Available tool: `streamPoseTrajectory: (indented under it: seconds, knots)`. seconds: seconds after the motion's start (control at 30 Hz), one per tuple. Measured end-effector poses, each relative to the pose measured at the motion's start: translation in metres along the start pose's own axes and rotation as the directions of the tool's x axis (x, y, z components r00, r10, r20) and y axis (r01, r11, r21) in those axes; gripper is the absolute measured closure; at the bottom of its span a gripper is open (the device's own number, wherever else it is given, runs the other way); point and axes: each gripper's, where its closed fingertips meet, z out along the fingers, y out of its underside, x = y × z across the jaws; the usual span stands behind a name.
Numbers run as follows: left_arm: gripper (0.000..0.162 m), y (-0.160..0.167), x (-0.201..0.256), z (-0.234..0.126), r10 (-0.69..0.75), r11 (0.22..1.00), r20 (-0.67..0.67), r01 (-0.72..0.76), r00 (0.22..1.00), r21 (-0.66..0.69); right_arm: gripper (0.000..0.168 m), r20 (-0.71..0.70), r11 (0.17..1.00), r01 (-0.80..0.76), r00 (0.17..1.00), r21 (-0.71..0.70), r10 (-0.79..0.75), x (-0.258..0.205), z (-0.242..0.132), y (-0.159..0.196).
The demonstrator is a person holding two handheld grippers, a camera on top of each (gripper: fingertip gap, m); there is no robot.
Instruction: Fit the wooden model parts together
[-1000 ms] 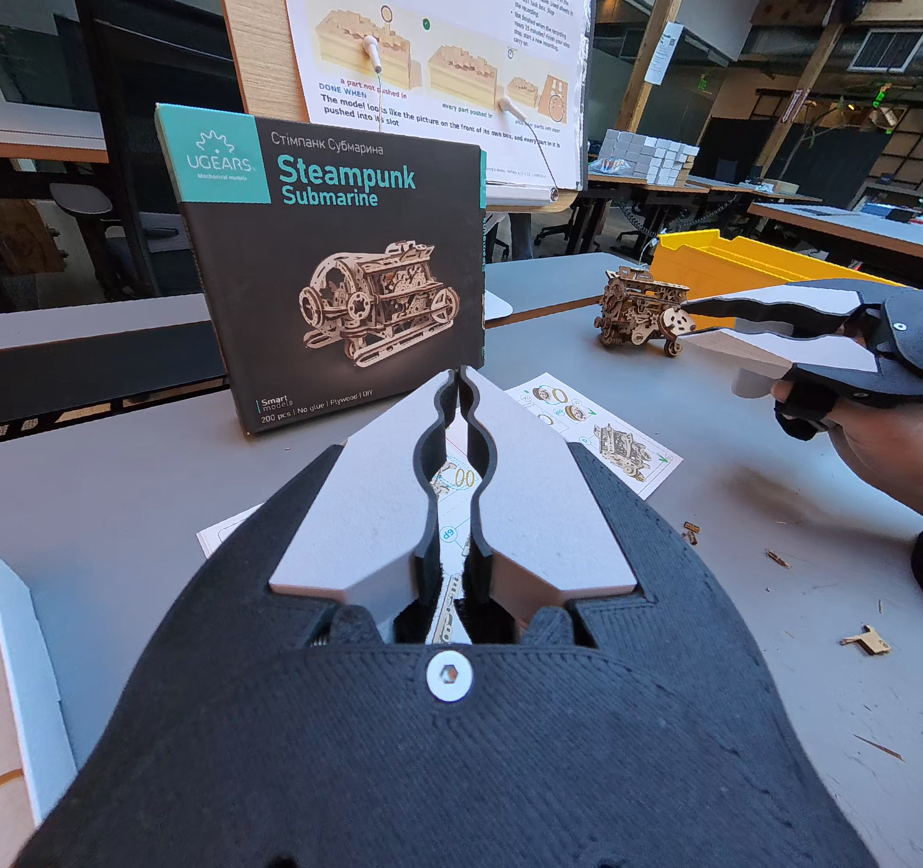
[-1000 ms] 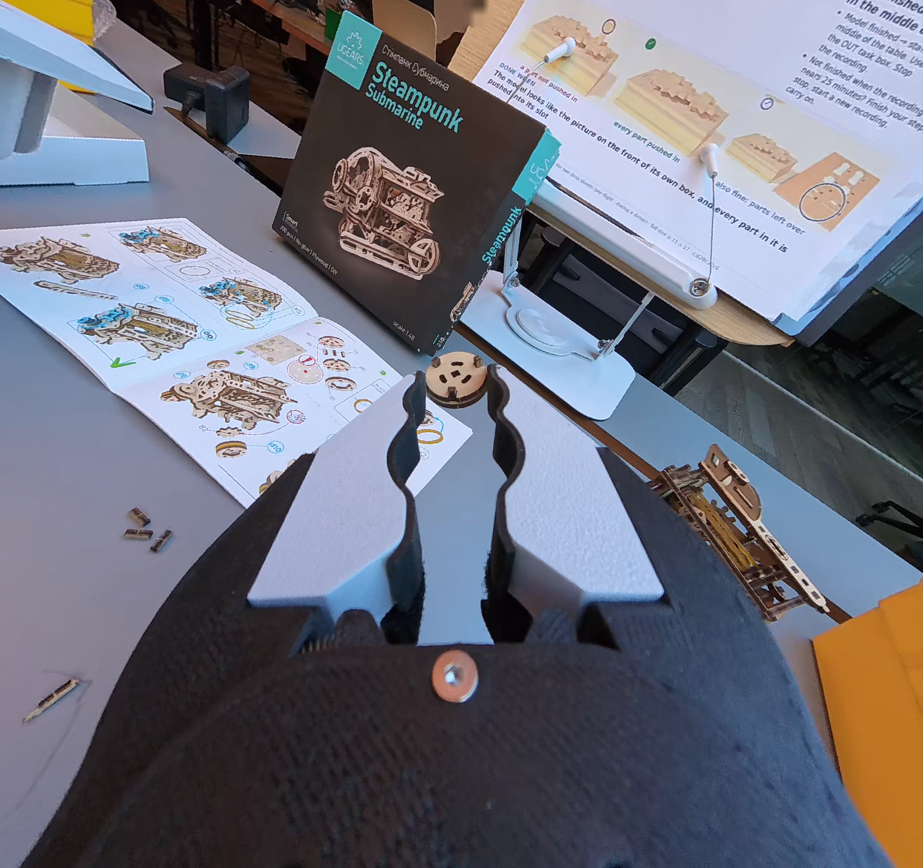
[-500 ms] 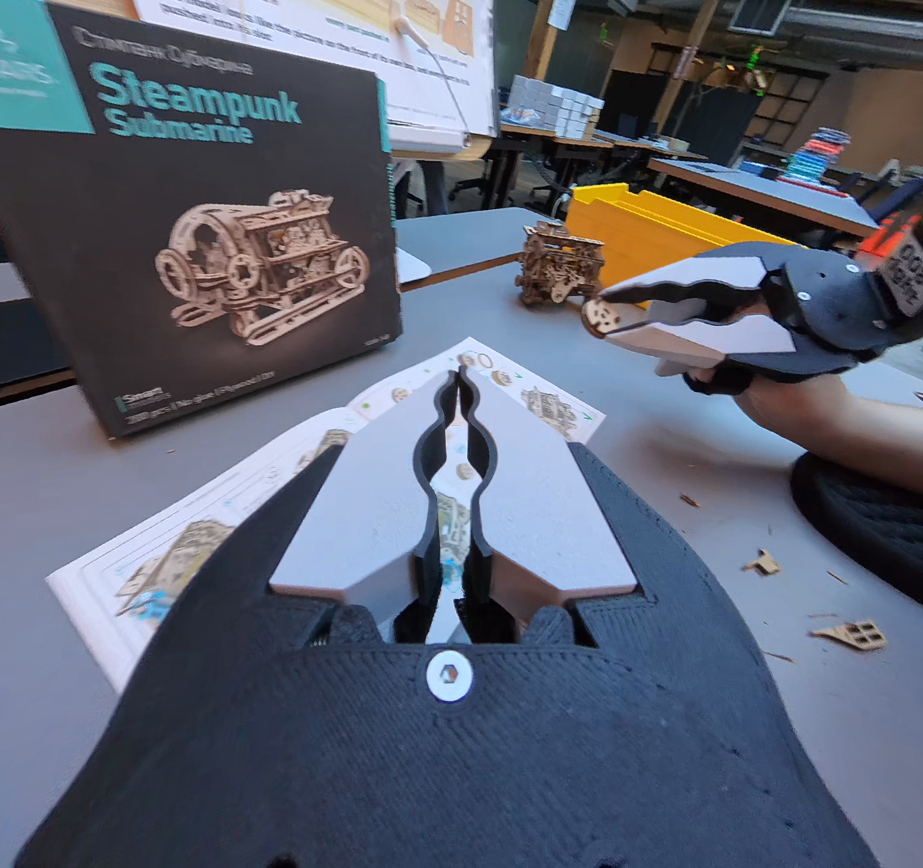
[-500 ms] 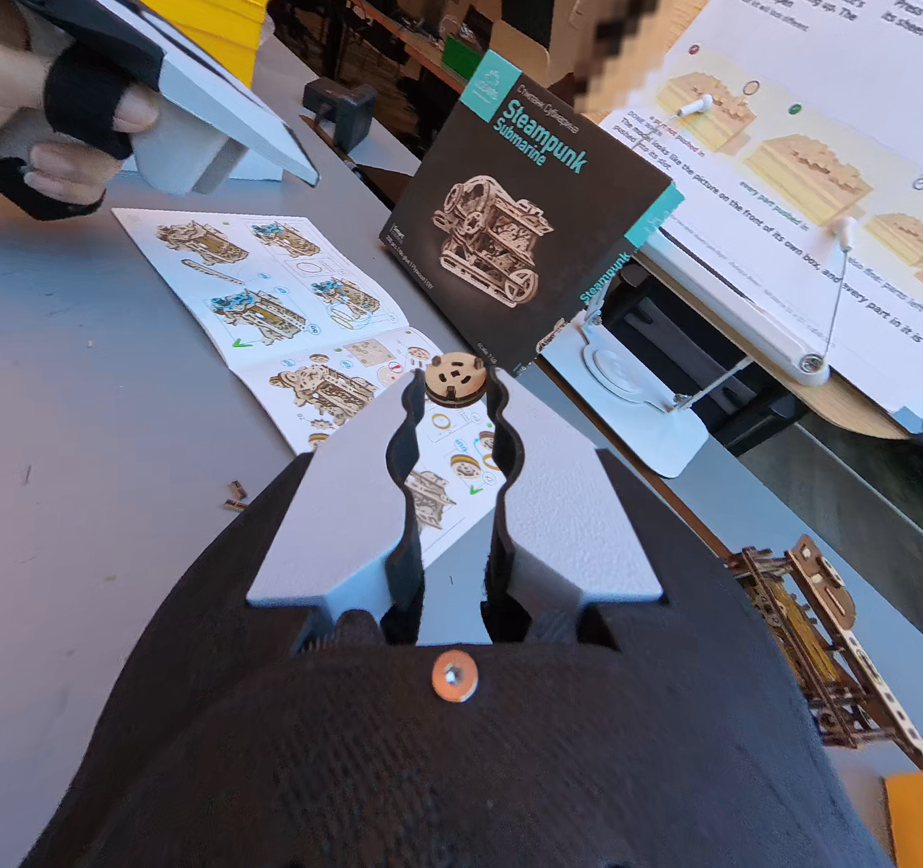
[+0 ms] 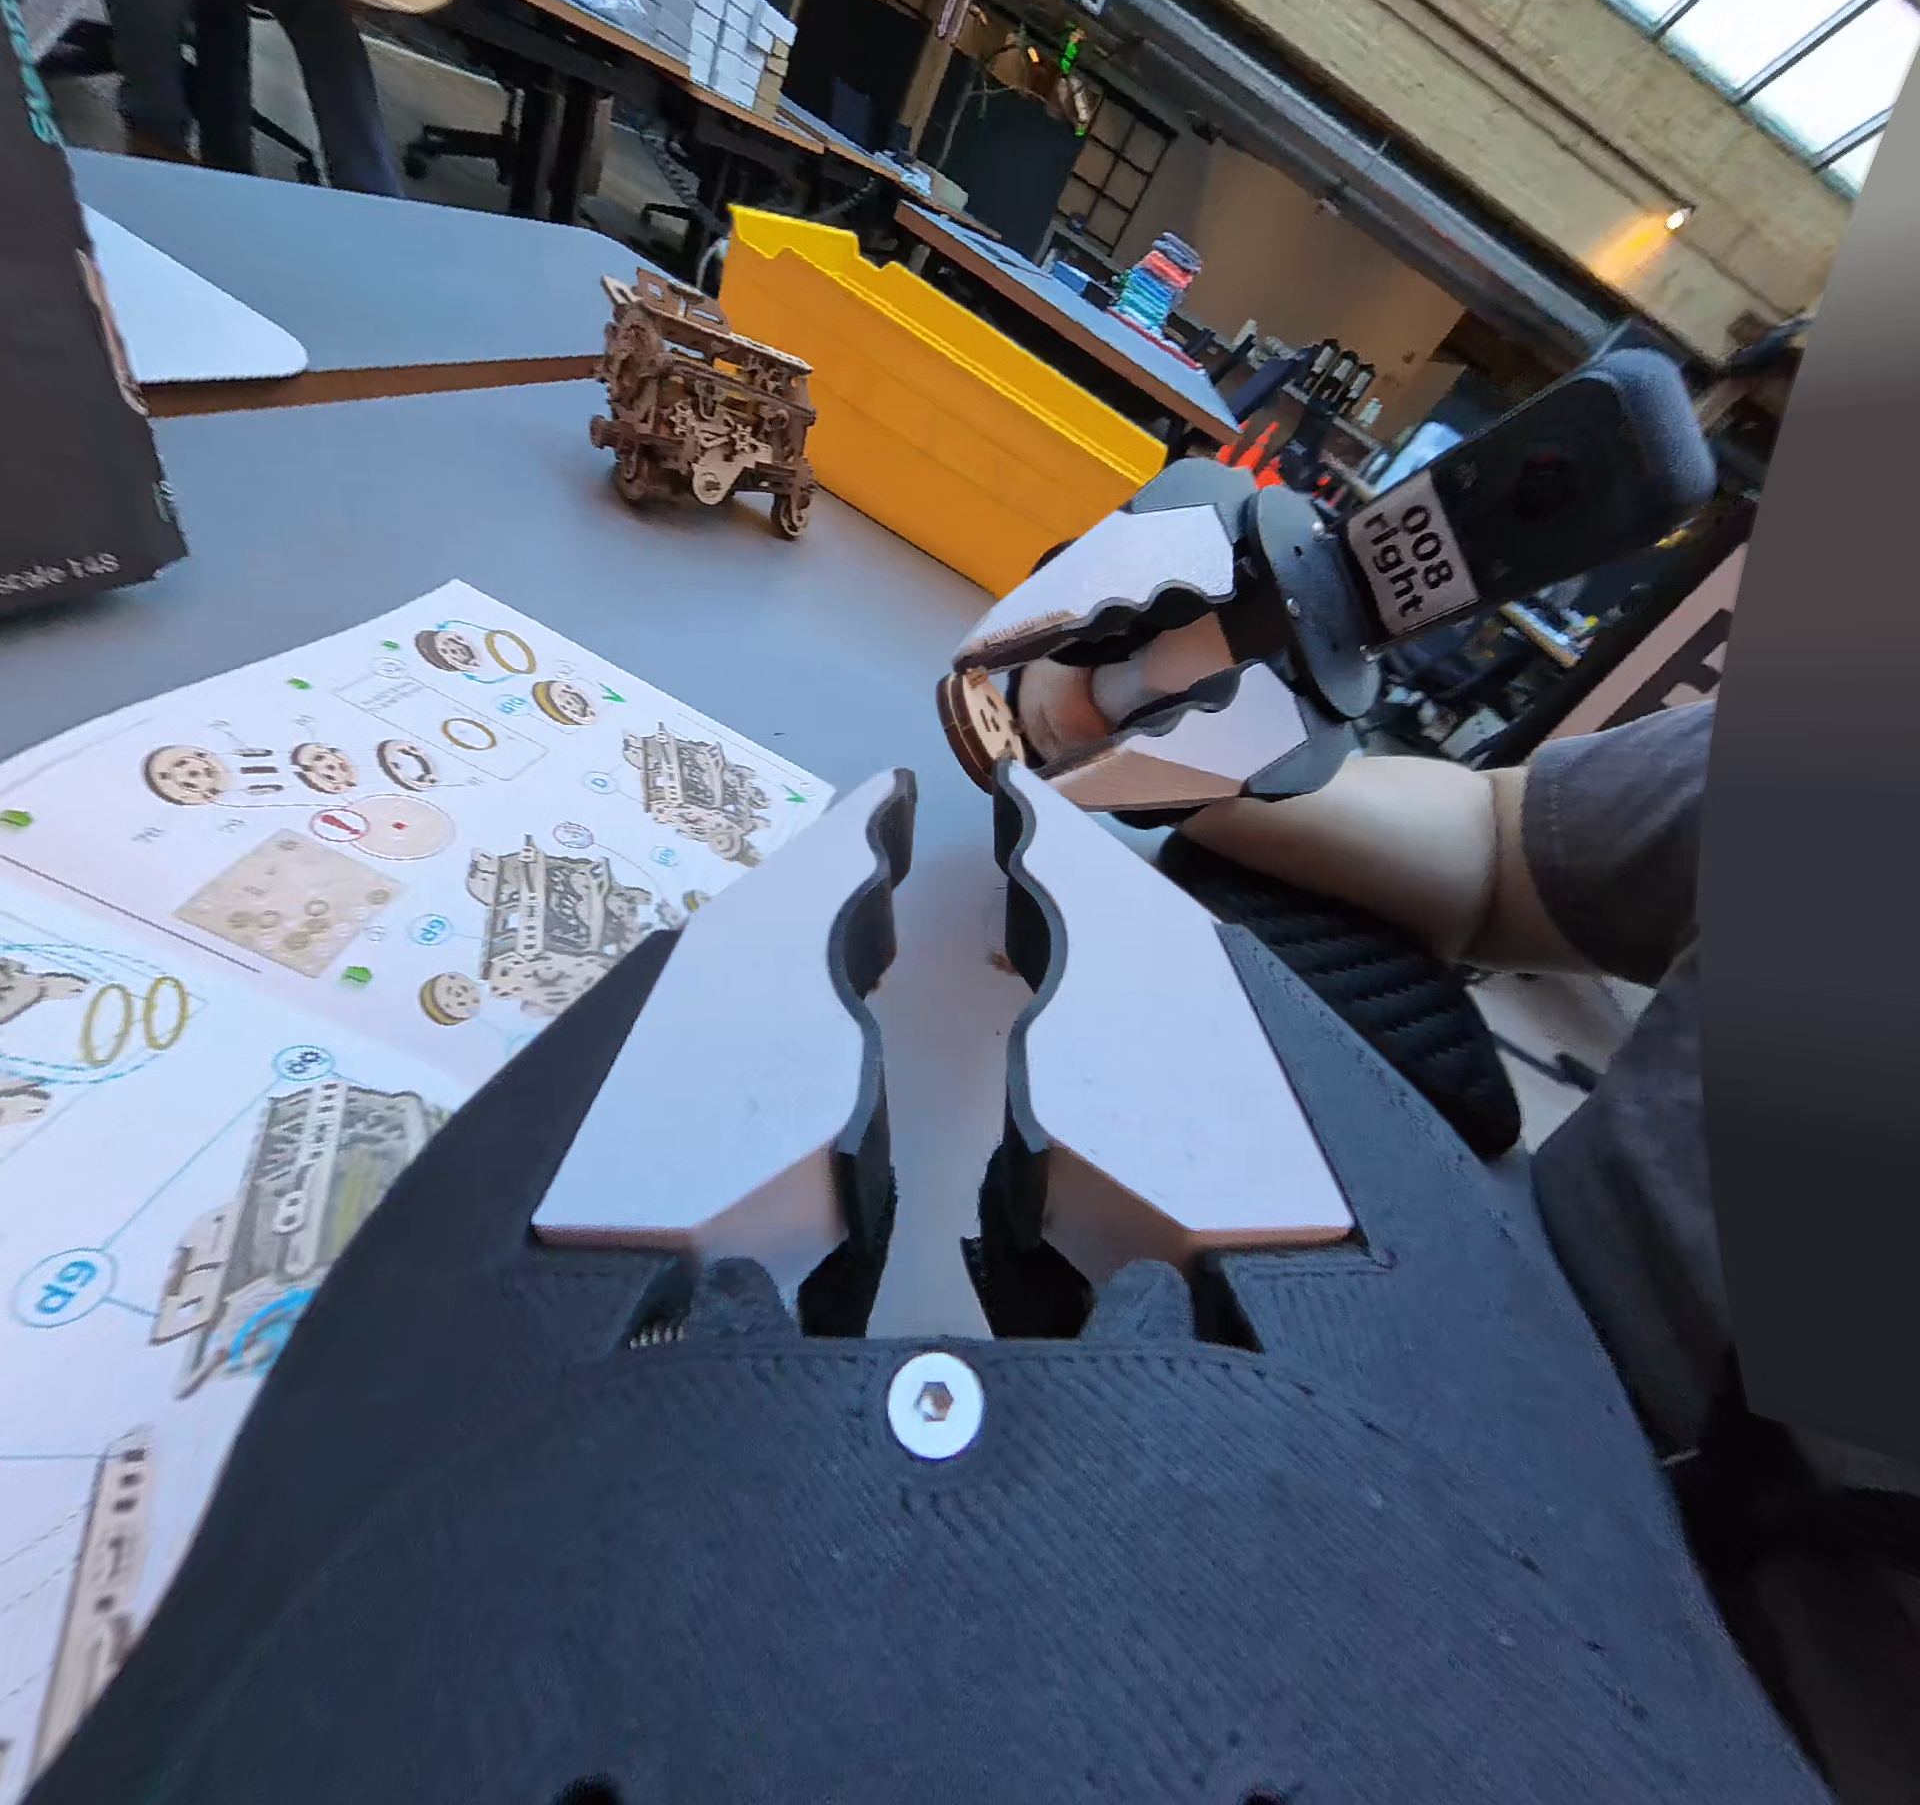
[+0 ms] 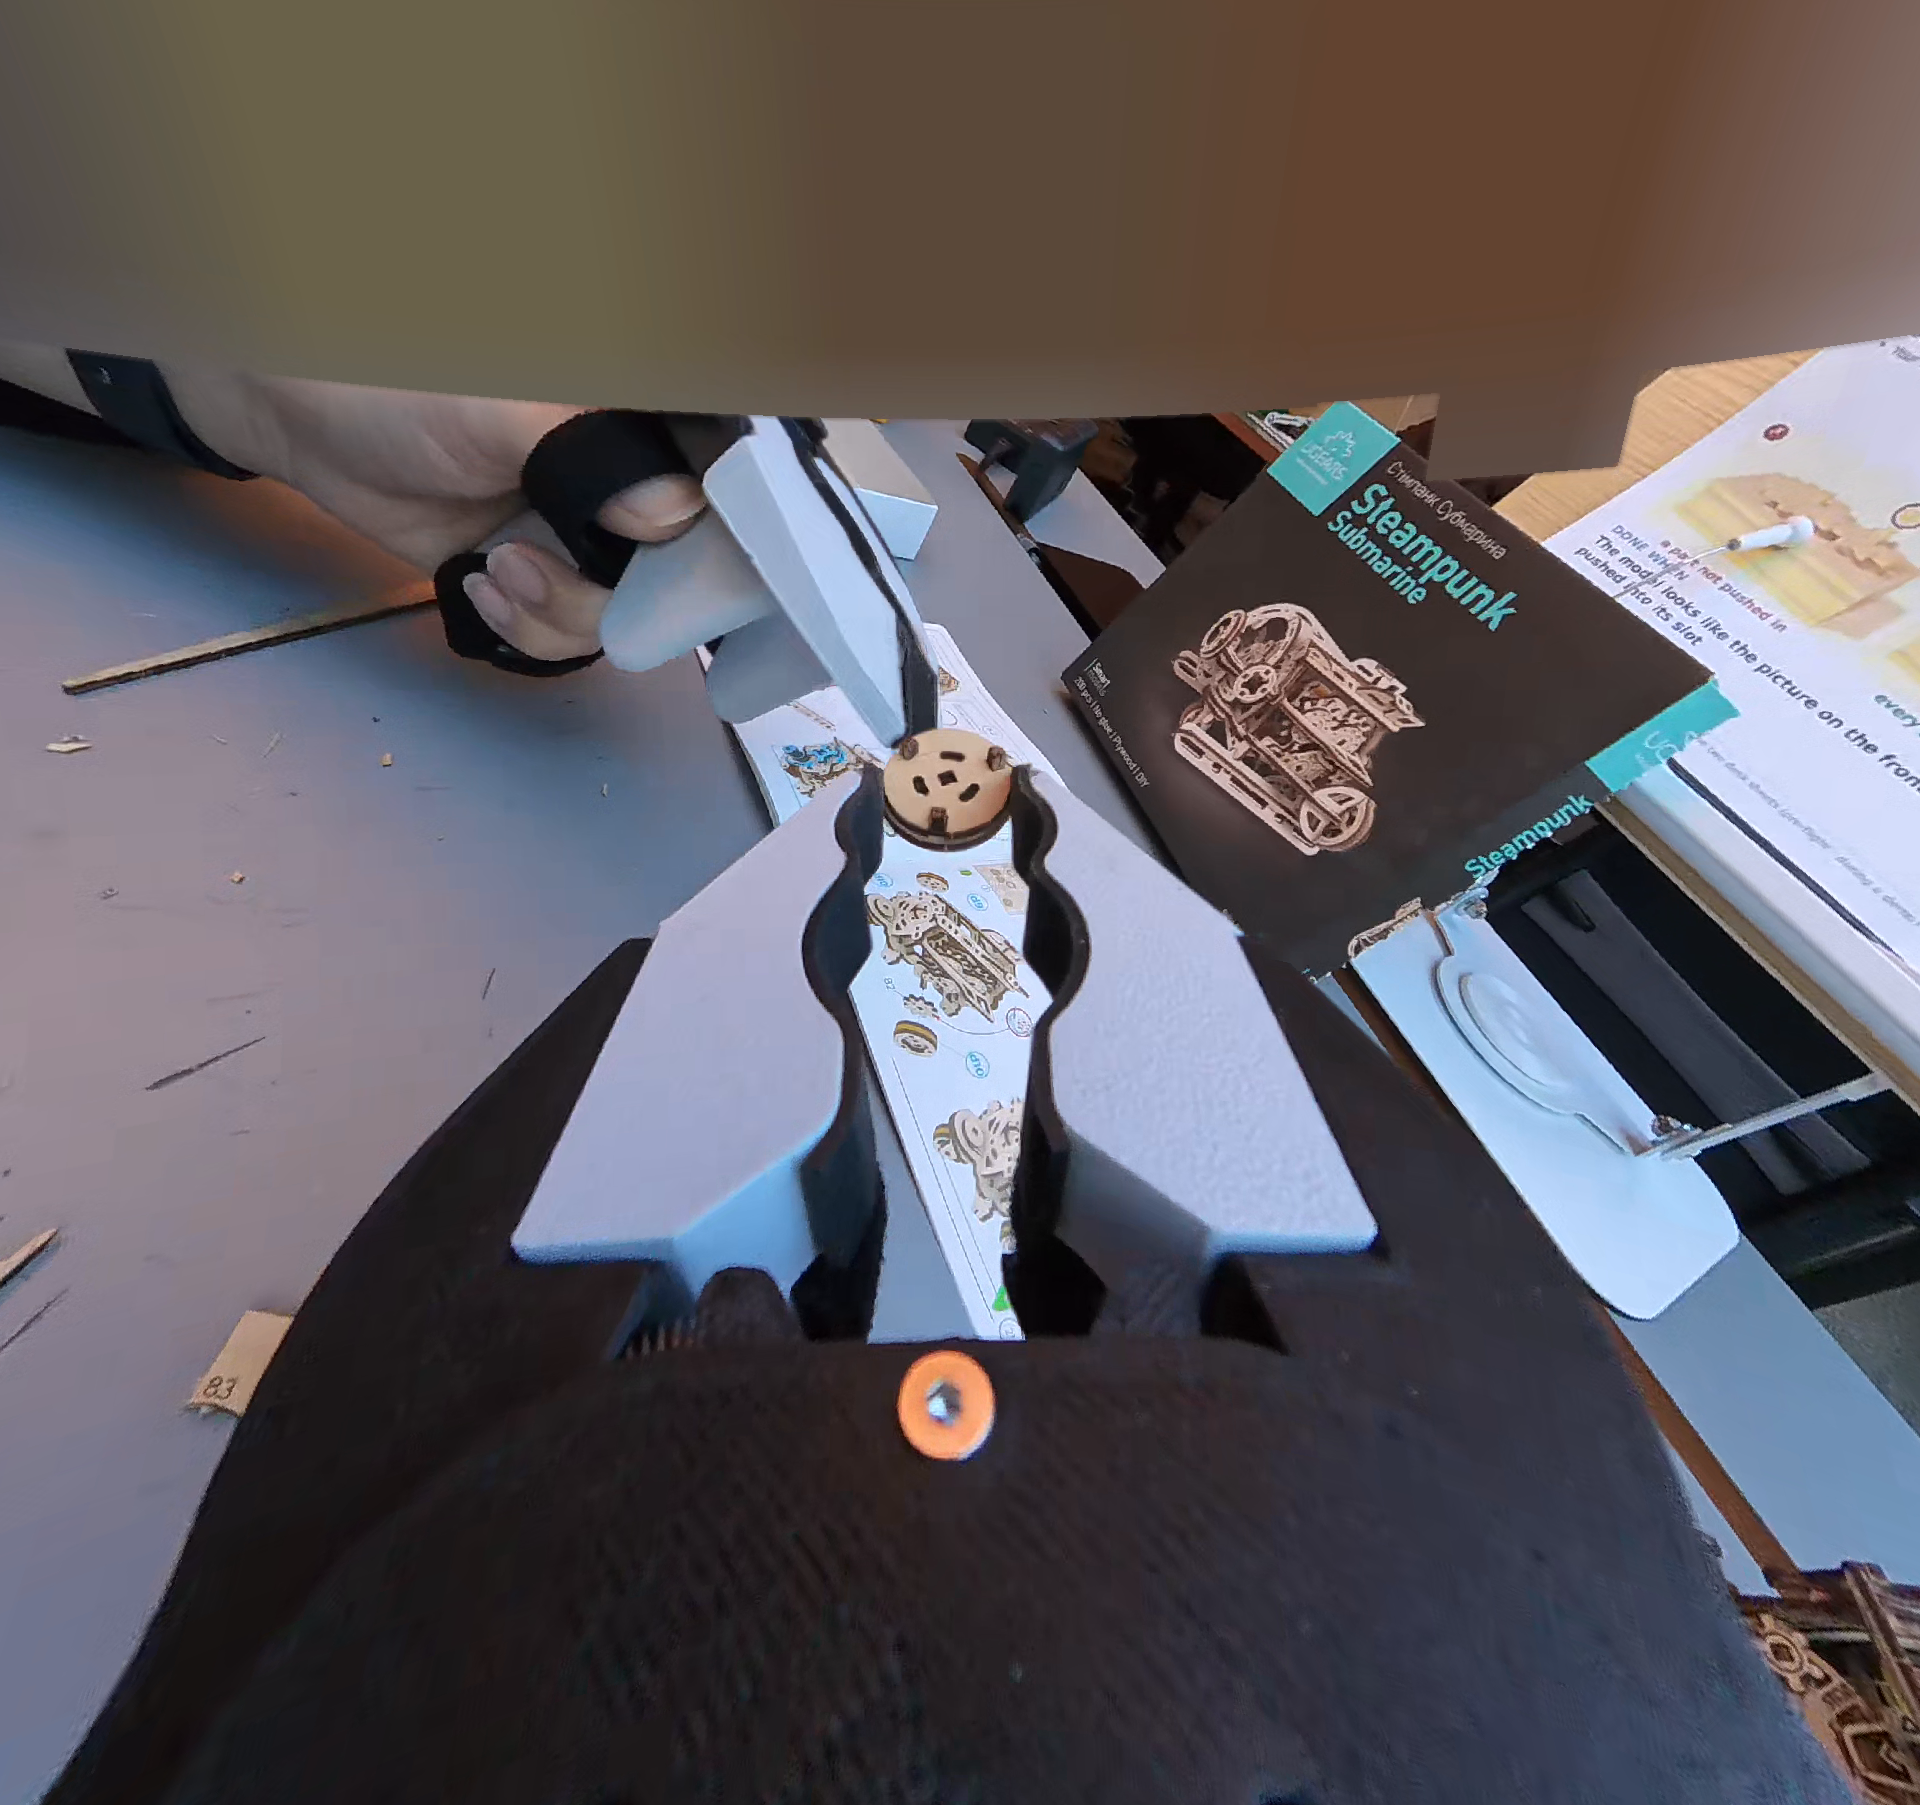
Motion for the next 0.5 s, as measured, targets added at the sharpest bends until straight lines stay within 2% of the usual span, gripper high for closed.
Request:
streamPoseTrajectory:
  seconds: [0.13, 0.5]
  knots:
    - [0.147, -0.005, 0.01, -0.001, -0.109, 0.993, -0.126, 0.113, 0.986, 0.027, 0.145, 0.012, 1.0, 0.004, 1.0, 0.007, -0.004, -0.002, 0.0, -0.001]
    - [0.154, 0.005, 0.019, 0.003, -0.135, 0.991, -0.193, 0.13, 0.972, -0.04, 0.145, 0.026, 0.996, 0.073, 0.997, 0.041, -0.074, -0.01, -0.002, -0.009]
